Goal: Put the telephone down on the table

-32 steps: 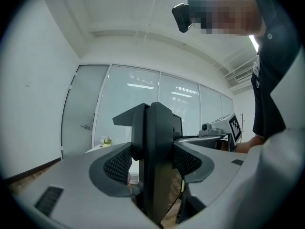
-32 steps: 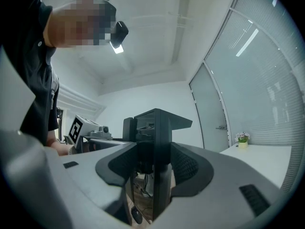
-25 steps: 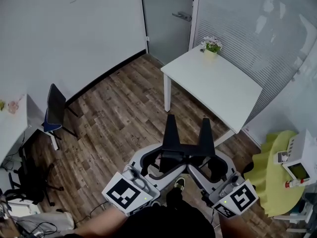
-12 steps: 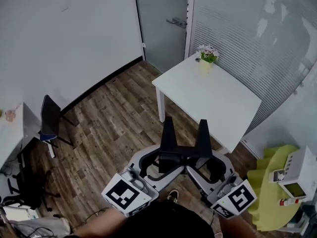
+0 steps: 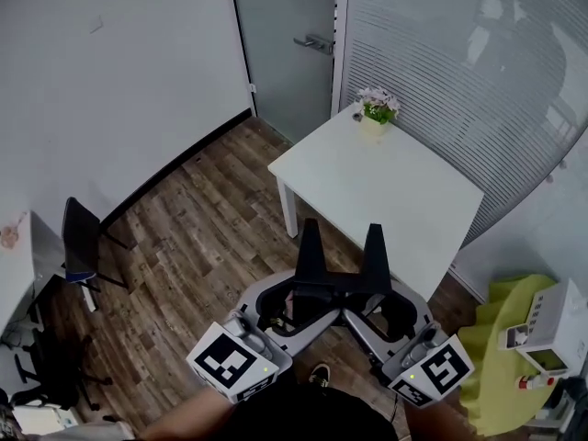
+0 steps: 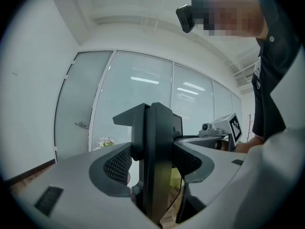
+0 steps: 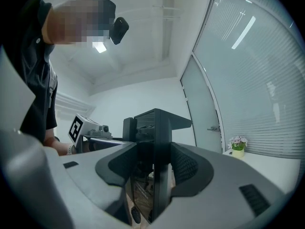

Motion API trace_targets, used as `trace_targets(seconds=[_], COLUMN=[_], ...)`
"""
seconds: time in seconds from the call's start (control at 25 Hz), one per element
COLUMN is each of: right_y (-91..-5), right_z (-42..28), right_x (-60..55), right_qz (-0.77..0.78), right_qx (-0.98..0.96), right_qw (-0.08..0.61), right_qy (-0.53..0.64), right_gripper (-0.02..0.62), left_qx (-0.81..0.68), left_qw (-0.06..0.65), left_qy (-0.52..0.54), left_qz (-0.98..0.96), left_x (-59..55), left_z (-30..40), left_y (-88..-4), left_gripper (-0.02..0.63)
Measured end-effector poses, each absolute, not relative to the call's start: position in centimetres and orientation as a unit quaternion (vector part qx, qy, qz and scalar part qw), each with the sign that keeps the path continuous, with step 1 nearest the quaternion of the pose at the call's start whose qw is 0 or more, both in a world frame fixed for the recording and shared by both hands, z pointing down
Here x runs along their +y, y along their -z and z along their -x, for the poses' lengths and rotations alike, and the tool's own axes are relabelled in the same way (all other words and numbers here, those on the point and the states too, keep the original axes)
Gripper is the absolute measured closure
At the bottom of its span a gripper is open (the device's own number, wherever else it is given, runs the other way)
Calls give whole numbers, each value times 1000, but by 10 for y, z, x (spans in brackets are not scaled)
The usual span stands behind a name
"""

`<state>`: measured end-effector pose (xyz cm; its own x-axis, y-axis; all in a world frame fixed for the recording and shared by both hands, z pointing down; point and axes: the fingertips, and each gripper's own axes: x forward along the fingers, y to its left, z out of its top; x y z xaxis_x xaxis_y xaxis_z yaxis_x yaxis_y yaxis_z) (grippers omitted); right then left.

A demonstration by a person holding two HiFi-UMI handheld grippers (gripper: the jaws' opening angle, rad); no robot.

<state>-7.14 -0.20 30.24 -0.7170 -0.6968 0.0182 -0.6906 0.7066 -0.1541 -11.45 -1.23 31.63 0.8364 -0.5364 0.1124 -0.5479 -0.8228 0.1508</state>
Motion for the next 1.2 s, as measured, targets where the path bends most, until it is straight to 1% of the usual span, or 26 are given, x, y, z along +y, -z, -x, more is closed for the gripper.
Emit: trace_targets(seconds=[0.4,0.68,0.96,1.2], right_y=[-312,-309,-313,-329], right_z=[80,81,52,3], right_x=[-123,-189,-224,-252], right_qz=[456,524,575,597], right_qx=[886,847,813,795], right_qw=[10,15,17,28], right_qy=[88,87,88,103], right_gripper=[363,363,362,364], left_qx=[-196,-126,-54,-25], left_qw=[103,106,99,100], left_qy=[-42,-49,-59,-76], left_qz=[-974,-985,-992,-992], left_x=[-139,-212,-250,-281], left_z=[121,120,87,37], left_y=[-327,-322,-328,-342], left_gripper=[327,327,327,327])
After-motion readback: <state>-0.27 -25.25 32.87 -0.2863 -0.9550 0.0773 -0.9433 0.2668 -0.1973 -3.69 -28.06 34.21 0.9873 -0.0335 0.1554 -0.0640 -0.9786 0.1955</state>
